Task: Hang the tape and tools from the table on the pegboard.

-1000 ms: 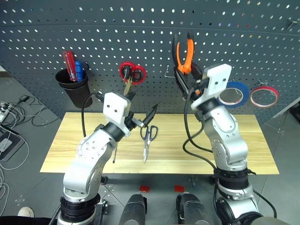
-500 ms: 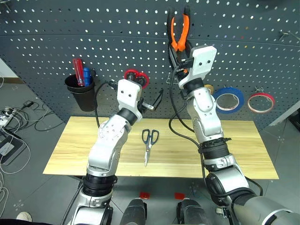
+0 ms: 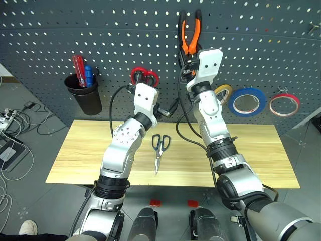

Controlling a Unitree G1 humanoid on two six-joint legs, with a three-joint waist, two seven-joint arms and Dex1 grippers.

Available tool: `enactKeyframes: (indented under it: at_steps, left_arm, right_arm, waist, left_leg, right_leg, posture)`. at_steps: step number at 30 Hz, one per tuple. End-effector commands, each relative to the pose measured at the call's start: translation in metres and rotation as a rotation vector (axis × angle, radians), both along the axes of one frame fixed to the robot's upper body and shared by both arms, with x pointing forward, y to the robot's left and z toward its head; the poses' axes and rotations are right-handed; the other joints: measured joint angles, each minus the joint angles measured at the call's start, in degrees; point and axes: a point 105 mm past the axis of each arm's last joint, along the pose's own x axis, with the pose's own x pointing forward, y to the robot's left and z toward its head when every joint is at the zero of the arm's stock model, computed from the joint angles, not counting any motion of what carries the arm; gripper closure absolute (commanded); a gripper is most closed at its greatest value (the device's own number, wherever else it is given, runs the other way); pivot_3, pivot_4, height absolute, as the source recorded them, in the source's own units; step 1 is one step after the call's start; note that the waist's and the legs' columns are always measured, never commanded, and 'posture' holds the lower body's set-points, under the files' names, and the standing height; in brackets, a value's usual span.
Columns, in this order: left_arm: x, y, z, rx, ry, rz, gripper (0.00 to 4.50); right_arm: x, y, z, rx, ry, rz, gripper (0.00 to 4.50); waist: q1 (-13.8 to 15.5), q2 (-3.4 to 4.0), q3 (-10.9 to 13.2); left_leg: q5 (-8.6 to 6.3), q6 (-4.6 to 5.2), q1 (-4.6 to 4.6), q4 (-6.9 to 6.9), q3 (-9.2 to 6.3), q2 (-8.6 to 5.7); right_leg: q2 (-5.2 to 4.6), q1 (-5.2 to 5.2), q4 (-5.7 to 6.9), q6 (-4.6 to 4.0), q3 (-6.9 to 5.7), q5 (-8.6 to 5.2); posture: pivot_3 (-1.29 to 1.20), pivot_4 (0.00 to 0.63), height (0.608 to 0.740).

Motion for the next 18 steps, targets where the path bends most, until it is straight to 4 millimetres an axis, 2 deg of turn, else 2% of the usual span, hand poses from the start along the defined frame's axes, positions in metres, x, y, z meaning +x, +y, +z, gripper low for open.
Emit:
enactKeyframes:
  at_steps: [1, 13, 15, 18]
  left_arm:
    - [-0.003, -0.003, 0.011, 0.003, -0.037, -0.014, 0.0]
    - [-0.004, 0.003, 0.009, 0.015, -0.019, 0.001, 0.0]
    - [-0.004, 0.003, 0.009, 0.015, -0.02, 0.002, 0.0]
    - [-0.003, 0.002, 0.01, 0.013, -0.024, 0.002, 0.0]
  right_arm:
    - [-0.001, -0.002, 0.011, 0.032, -0.049, -0.002, 2.39]
    - [0.006, -0.008, -0.007, 0.019, 0.0, -0.05, 2.39]
    - [0.005, -0.009, -0.008, 0.015, -0.002, -0.051, 1.69]
    - [0.004, -0.011, -0.009, 0.008, -0.007, -0.05, 0.95]
  waist:
    - [-0.03, -0.02, 0.55]
    - [-0.05, -0.12, 1.95]
    - [-0.04, -0.12, 2.01]
    - [0.18, -0.12, 2.03]
  left_leg:
    - [0.01, -0.02, 0.0, 0.0, -0.01, 0.02]
    - [0.0, 0.02, 0.06, 0.08, -0.11, 0.03]
    - [0.0, 0.02, 0.06, 0.08, -0.12, 0.03]
    - [0.0, 0.02, 0.06, 0.08, -0.14, 0.02]
  right_leg:
    - [0.0, 0.0, 0.01, 0.0, -0.01, 0.0]
    - [-0.03, 0.0, 0.21, 0.0, 0.0, 0.0]
    - [-0.03, 0.0, 0.21, 0.0, 0.0, 0.0]
    - [-0.04, 0.01, 0.21, 0.0, -0.01, 0.0]
  posture:
    - [0.26, 0.305, 0.74]
    - [0.26, 0.317, 0.74]
    - [0.26, 0.317, 0.74]
    - [0.25, 0.312, 0.74]
